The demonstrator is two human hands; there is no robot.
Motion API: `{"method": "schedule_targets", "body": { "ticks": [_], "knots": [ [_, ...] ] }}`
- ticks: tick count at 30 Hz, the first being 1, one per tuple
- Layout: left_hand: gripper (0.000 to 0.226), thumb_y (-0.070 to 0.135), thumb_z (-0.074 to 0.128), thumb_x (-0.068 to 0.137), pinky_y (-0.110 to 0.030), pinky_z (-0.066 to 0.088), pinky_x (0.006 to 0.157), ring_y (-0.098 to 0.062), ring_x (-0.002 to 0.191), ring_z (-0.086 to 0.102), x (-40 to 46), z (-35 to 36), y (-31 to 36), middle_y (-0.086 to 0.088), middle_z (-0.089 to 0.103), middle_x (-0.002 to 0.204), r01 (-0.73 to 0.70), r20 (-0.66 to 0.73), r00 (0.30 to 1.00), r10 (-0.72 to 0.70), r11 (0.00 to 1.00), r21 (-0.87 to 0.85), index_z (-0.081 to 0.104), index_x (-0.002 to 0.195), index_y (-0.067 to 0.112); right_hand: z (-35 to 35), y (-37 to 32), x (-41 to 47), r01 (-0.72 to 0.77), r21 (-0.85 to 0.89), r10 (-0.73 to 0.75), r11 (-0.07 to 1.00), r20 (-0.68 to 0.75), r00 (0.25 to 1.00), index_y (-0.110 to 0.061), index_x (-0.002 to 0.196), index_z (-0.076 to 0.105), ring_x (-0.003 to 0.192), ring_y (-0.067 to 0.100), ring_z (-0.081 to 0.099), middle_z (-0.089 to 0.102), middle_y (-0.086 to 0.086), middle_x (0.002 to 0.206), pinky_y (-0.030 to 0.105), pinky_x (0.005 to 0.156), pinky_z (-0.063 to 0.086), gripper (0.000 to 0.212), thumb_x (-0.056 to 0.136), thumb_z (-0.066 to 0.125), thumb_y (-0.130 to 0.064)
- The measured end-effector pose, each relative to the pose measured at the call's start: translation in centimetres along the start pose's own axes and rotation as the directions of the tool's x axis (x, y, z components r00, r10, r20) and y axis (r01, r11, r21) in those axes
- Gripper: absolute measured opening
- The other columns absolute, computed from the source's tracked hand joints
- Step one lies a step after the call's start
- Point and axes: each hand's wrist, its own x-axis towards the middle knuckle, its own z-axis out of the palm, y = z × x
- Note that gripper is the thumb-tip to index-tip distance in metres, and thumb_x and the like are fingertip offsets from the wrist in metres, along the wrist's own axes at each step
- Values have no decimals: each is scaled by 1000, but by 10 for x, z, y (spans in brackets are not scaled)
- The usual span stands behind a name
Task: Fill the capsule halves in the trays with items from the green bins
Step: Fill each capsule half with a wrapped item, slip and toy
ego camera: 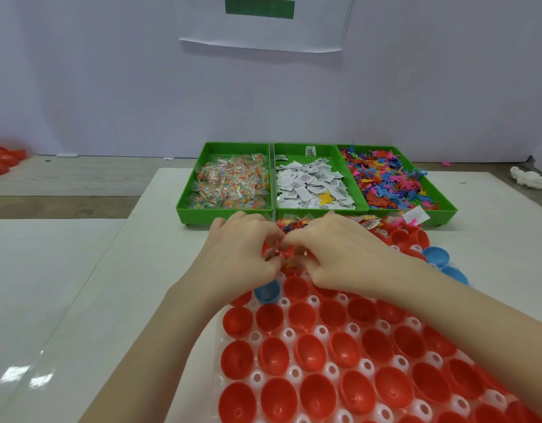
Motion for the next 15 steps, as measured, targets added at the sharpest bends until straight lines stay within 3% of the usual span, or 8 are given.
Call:
{"method": "schedule_targets", "body": {
  "ticks": [4, 8, 10, 13, 15],
  "knots": [
    [27, 40, 63, 77, -35, 42, 91, -8, 94, 56, -1, -14, -8, 19, 59, 86, 4, -155, 987, -48, 963, -271, 69, 100, 27, -8, 5, -1, -5, 47, 7, 999, -54, 999, -32, 114, 61, 93, 10, 59, 68, -12, 98, 22, 70, 32, 27, 89, 54, -41],
    [8, 22, 67, 82, -5, 41, 70, 5, 76, 58, 0, -24, -26, 18, 65, 81, 48, -288, 923, -256, 817, -574, 70, 86, 28, -22, 10, -4, -65, 158, 67, 985, -6, 998, -37, 107, 65, 87, 2, 59, 67, -19, 93, 22, 72, 44, 32, 80, 60, -53],
    [10, 18, 66, 83, -1, 40, 65, 7, 71, 58, 4, -22, -39, 14, 67, 81, 69, -298, 888, -350, 742, -667, 69, 82, 28, -31, 23, -7, -140, 284, 144, 948, 8, 990, -39, 97, 68, 81, -3, 60, 66, -25, 84, 22, 72, 48, 27, 73, 63, -50],
    [11, 15, 64, 85, -7, 44, 73, -5, 84, 62, 15, -14, -60, 3, 69, 89, 164, -248, 863, -440, 708, -687, 69, 94, 19, -40, 68, -10, -250, 498, 361, 830, -139, 922, -35, 78, 70, 68, -6, 60, 66, -24, 68, 9, 63, 44, 11, 70, 65, -42],
    [21, 18, 60, 89, -24, 46, 89, -19, 103, 62, 25, -7, -72, -5, 68, 105, 263, -197, 869, -455, 760, -594, 67, 108, 13, -35, 114, -12, -366, 545, 560, 755, -244, 792, -21, 81, 73, 67, 1, 58, 67, -15, 68, 11, 61, 40, 9, 79, 67, -29]
  ]
}}
